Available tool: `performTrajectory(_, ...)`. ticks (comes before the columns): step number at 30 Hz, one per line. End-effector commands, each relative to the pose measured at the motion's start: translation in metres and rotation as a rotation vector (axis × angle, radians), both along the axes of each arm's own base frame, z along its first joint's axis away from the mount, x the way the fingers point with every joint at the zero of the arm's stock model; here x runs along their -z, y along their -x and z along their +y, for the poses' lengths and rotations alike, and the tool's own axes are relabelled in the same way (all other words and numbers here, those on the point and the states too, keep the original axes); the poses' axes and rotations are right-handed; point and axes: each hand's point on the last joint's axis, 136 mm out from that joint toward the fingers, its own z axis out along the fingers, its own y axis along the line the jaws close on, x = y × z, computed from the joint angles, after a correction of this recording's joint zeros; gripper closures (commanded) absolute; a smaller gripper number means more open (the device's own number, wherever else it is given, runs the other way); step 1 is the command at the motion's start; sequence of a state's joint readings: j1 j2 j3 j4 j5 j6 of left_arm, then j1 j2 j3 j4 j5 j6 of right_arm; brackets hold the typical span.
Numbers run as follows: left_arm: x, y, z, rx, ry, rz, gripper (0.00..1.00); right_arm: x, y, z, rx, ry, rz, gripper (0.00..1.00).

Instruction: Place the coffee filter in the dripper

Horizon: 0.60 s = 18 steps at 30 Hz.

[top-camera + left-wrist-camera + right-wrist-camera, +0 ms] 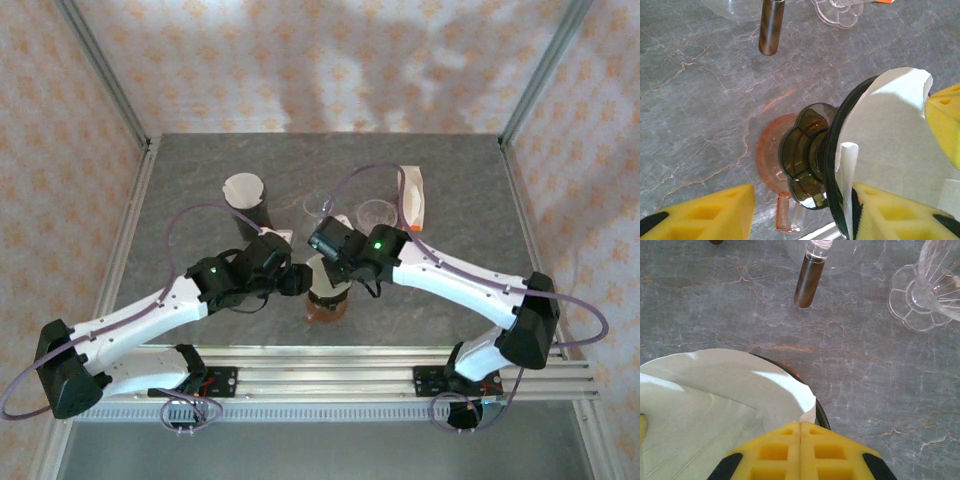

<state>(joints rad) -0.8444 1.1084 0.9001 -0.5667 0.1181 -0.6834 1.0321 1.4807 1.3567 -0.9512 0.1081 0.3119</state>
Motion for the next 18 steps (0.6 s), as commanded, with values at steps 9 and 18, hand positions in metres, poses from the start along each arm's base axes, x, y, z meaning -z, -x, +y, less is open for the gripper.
performTrajectory(9, -0.008, -0.004, 0.006, -0.042, 0.024, -0.046, 0.53, -0.010, -0.004, -0.004, 0.007, 0.040, -0.049, 1.00)
performTrajectory(18, -0.001, -0.002, 0.008, -0.042, 0.012, -0.028, 0.60, -0.007, -0.003, -0.003, 0.010, 0.033, -0.043, 1.00)
